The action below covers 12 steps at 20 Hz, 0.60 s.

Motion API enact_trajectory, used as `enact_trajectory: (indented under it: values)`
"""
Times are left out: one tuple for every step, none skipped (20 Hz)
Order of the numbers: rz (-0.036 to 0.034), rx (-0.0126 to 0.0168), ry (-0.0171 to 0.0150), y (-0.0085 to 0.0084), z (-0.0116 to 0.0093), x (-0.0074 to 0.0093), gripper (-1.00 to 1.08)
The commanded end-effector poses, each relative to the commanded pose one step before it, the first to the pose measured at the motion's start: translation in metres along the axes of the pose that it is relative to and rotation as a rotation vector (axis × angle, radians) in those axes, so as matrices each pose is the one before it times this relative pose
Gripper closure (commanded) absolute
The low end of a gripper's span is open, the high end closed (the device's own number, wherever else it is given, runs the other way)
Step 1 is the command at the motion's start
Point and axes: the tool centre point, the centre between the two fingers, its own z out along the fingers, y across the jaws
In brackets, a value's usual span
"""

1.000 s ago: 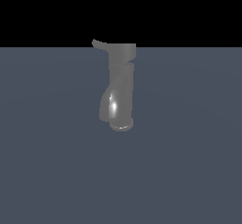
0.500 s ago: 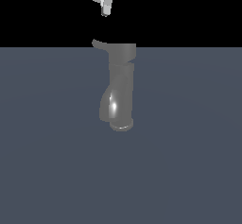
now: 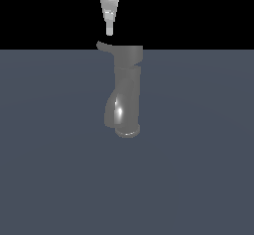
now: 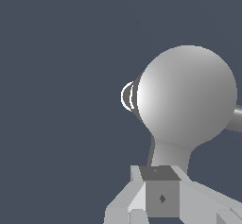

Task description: Turn on the faucet by rotating a designated handle.

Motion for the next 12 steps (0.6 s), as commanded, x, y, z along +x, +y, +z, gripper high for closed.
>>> enact_trajectory:
  values:
    - [0.05998, 0.00381, 0.01331, -0.00907, 0.00887, -0.00108, 1.08]
    - [0.02030, 0.00147, 0.00494, -0.00299, 0.00310, -0.00059, 1.08]
    - [0.01892, 0.00155, 0.00471, -0.00276, 0.00290, -0.00063, 1.08]
    - [0.01756, 0.00159, 0.00447, -0.00254, 0.00269, -0.00065, 1.08]
    - [0.01620, 0.00160, 0.00420, -0.00232, 0.00248, -0.00067, 1.08]
    - [0.01487, 0.00159, 0.00392, -0.00211, 0.00228, -0.00066, 1.08]
    - [0.01353, 0.00155, 0.00361, -0.00190, 0.00207, -0.00064, 1.08]
    - [0.01220, 0.00149, 0.00330, -0.00170, 0.00187, -0.00062, 1.08]
    - [0.01090, 0.00140, 0.00298, -0.00150, 0.00167, -0.00057, 1.08]
    - [0.00958, 0.00128, 0.00264, -0.00131, 0.00147, -0.00053, 1.08]
    - [0.00829, 0.00115, 0.00230, -0.00113, 0.00127, -0.00048, 1.08]
    - [0.00704, 0.00101, 0.00196, -0.00095, 0.00107, -0.00040, 1.08]
